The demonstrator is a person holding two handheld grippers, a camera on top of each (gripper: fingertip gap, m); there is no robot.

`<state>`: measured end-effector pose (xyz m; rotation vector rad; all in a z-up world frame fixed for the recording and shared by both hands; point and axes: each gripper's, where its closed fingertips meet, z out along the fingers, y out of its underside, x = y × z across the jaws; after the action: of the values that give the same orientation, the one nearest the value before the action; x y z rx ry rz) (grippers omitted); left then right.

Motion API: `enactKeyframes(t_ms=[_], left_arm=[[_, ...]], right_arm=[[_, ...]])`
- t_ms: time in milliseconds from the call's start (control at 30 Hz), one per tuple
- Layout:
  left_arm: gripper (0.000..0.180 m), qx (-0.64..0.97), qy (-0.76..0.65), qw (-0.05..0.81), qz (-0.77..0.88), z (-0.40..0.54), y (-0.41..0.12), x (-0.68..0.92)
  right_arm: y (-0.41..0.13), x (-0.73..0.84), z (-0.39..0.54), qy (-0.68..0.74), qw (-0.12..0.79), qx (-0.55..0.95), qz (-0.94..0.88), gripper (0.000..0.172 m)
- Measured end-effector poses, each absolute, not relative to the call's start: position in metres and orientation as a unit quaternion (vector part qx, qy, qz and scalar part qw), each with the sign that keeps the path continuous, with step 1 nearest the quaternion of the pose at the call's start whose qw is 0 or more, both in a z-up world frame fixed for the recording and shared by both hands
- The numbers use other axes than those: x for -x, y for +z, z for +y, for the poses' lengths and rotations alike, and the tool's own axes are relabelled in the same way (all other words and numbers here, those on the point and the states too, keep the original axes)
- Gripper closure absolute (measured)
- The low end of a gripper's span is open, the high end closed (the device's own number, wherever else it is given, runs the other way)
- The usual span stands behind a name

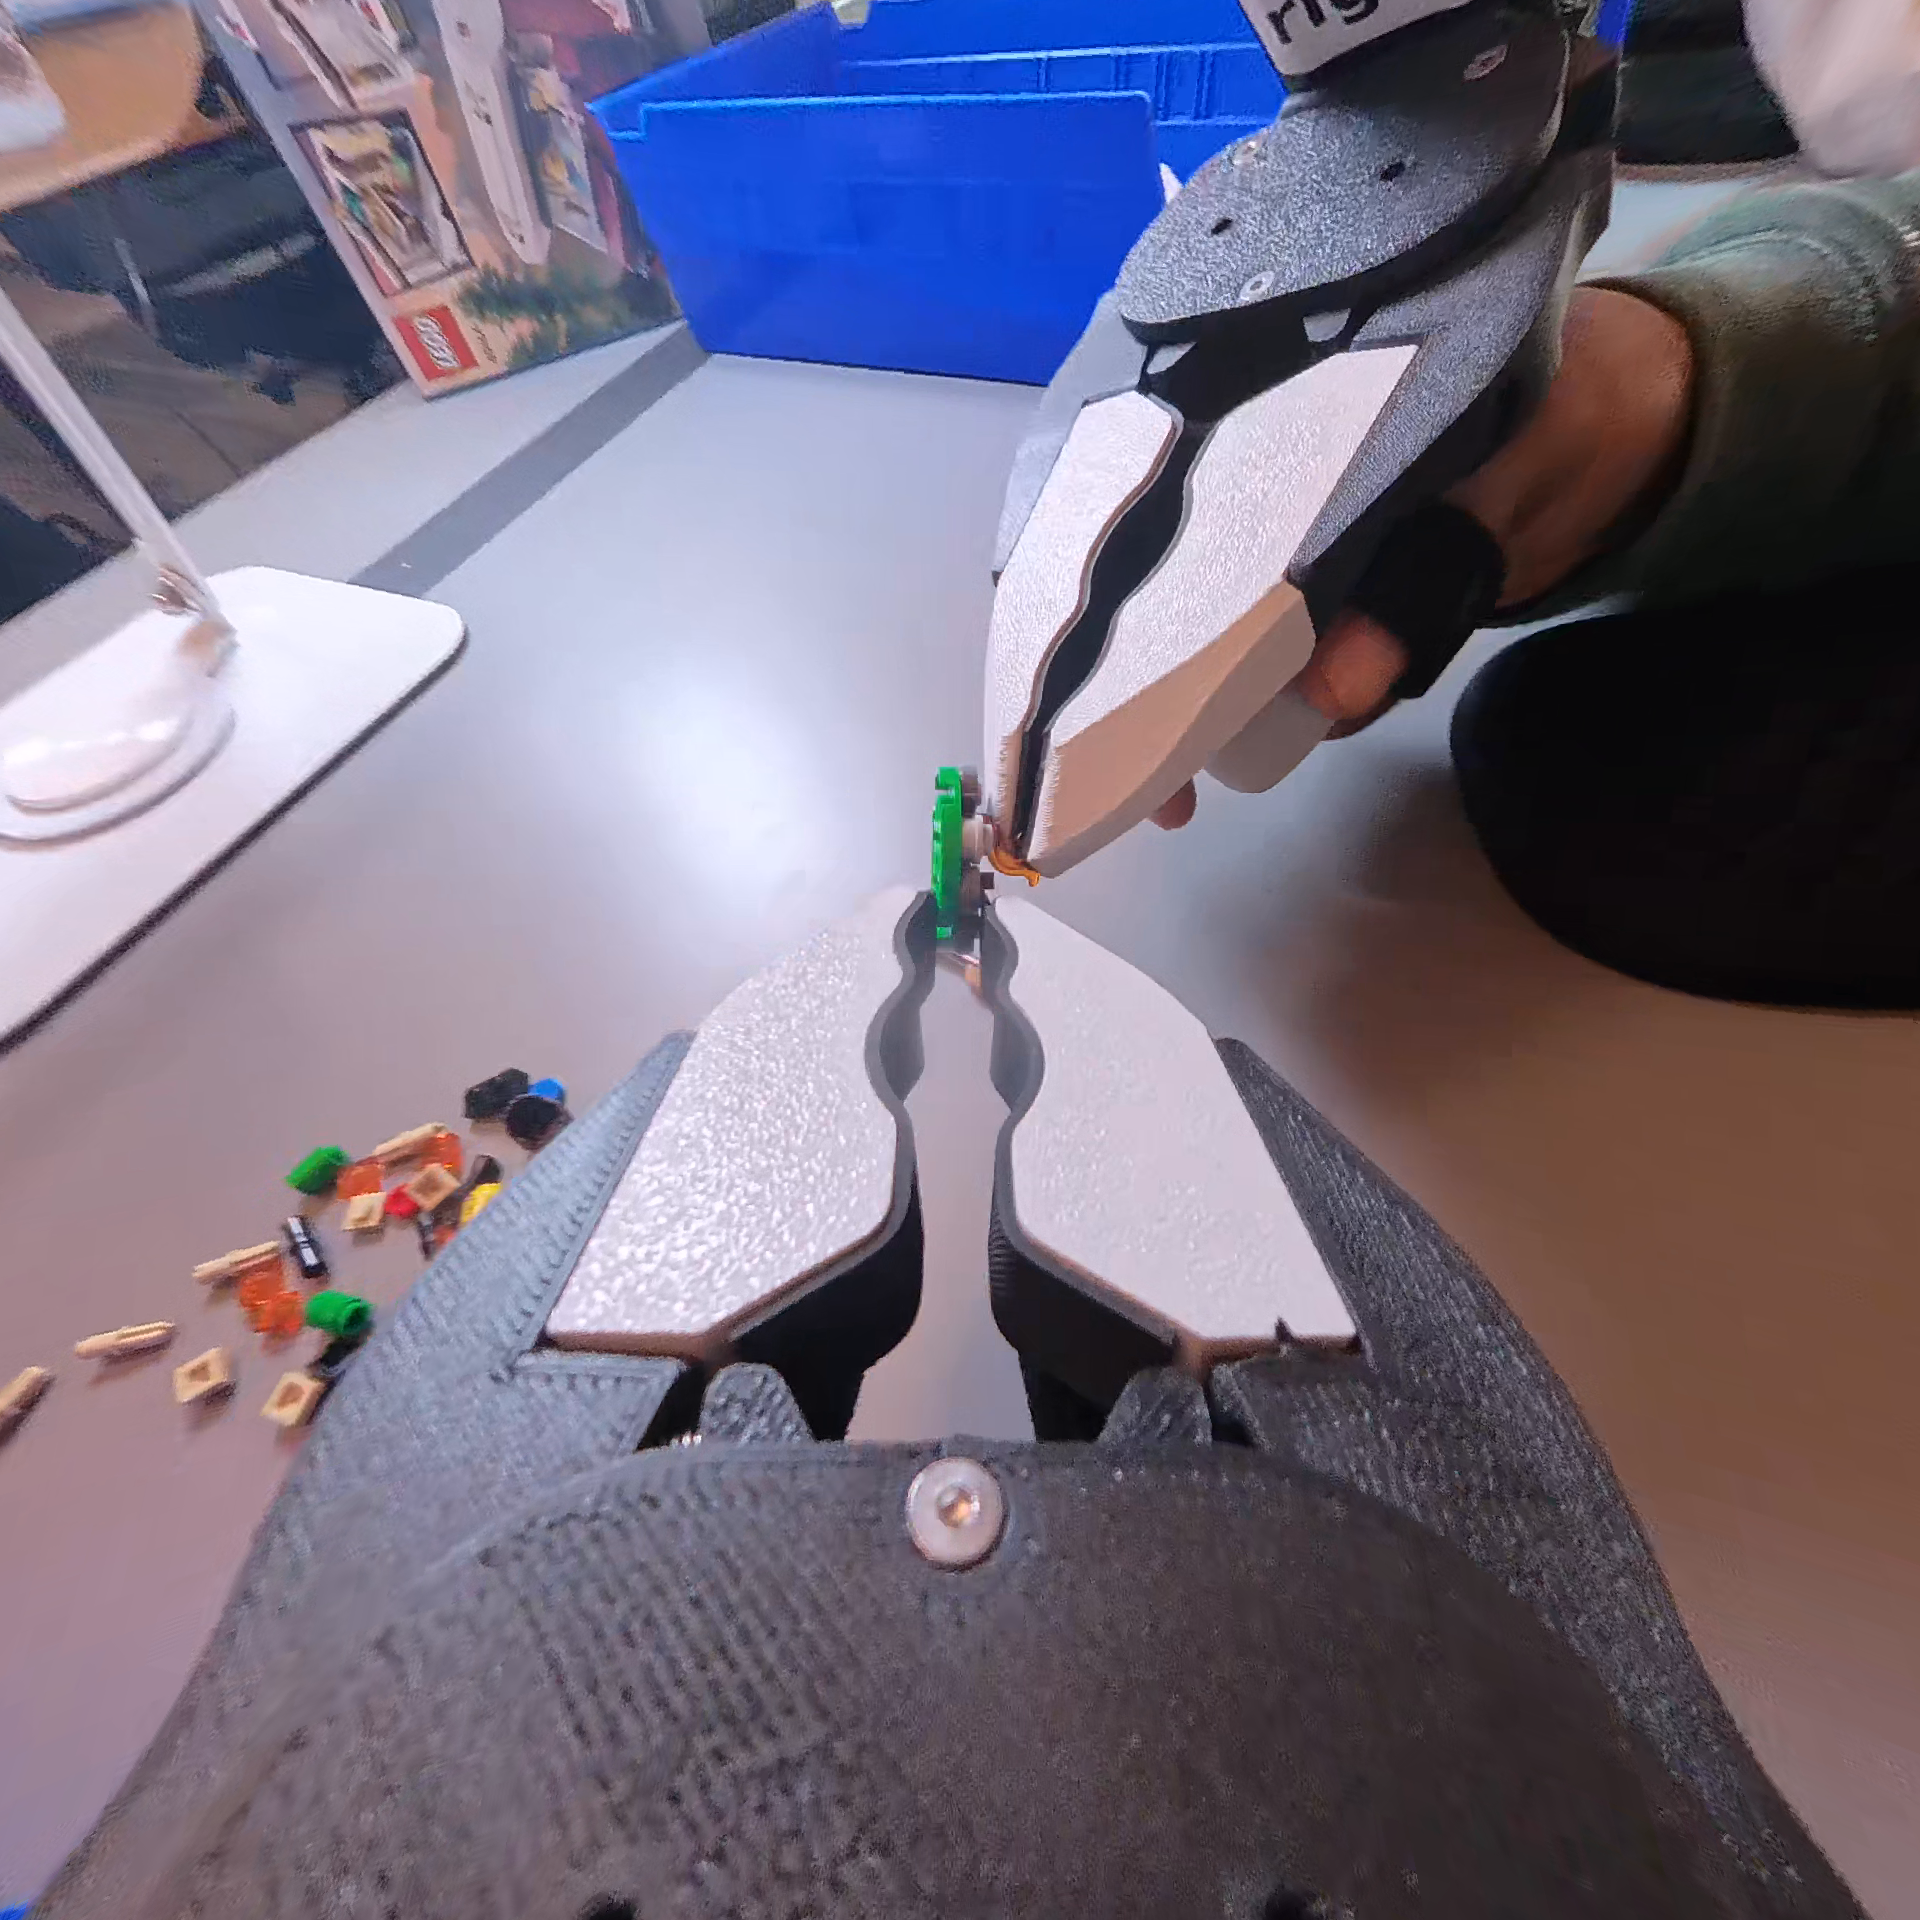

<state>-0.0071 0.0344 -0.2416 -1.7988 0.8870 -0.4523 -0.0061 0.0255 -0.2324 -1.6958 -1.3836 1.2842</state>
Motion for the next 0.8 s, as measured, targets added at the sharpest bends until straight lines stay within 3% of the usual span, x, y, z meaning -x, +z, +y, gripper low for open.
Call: enactKeyframes(t_ms=[133,367,500,800], left_arm=[[0.172,0.762,-0.186,0.515,0.347,0.046,-0.24,0.024],[0.172,0.774,-0.312,0.453,0.314,0.032,-0.243,0.021],[0.172,0.772,-0.406,0.408,0.27,0.028,-0.246,0.015],[0.172,0.764,-0.465,0.363,0.262,0.017,-0.252,0.005]], right_arm=[[-0.245,-0.007,0.0,0.482,0.214,0.596,-0.605,0.17],[-0.276,-0.018,0.011,0.317,0.262,0.58,-0.703,0.17],[-0.283,-0.013,0.006,0.312,0.268,0.571,-0.711,0.169],[-0.28,-0.012,-0.007,0.354,0.242,0.552,-0.715,0.13]])
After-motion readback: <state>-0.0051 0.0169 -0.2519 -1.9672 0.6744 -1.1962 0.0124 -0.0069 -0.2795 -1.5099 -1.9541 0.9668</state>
